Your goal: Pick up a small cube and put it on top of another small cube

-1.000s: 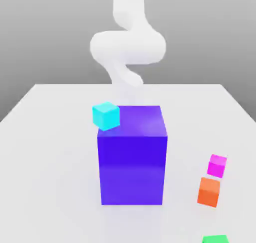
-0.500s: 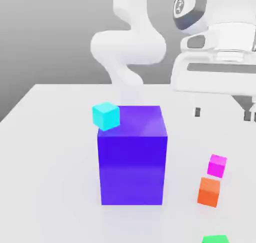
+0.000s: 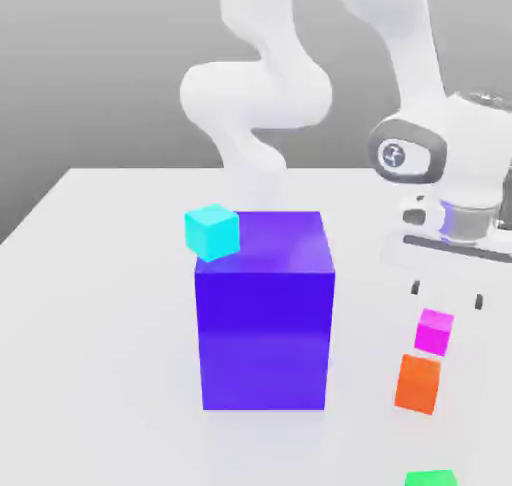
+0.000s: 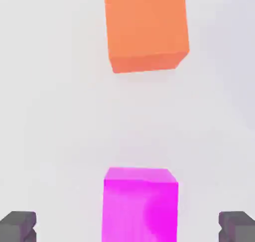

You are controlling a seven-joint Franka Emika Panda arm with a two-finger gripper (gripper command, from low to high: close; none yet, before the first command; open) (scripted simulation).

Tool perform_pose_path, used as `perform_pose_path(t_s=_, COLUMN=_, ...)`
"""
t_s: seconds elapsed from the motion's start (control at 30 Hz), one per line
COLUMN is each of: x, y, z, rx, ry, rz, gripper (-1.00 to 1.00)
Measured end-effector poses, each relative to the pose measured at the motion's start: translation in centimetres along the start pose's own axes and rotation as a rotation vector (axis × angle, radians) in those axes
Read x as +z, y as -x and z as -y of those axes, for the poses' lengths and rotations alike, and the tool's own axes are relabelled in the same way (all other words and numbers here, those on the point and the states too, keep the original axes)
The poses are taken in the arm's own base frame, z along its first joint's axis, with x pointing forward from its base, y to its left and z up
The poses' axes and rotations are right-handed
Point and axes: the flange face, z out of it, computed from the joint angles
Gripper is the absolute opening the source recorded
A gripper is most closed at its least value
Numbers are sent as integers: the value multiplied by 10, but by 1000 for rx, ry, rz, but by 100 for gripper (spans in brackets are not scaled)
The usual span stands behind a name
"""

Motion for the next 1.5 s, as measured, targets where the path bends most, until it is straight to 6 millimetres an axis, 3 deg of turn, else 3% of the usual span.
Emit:
perform_pose_path(t_s=0.43, x=60, y=-1, z=-3, rx=5, ry=6, rz=0, gripper=0)
perform_pose_path(t_s=0.47, x=63, y=-2, z=-4, rx=4, ry=7, rz=-3, gripper=-100)
perform_pose_path(t_s=0.67, x=65, y=-2, z=-4, rx=4, ry=7, rz=-2, gripper=-100)
perform_pose_path(t_s=0.93, x=27, y=5, z=2, rx=10, ry=-3, rz=16, gripper=-100)
perform_pose_path(t_s=1.2, x=-1, y=-1, z=-2, rx=5, ry=5, rz=-1, gripper=-100)
perform_pose_path(t_s=1.37, x=-16, y=-11, z=57, rx=118, ry=15, rz=17, gripper=-100)
perform_pose_path(t_s=1.5, x=-29, y=-35, z=115, rx=238, ry=16, rz=27, gripper=-100)
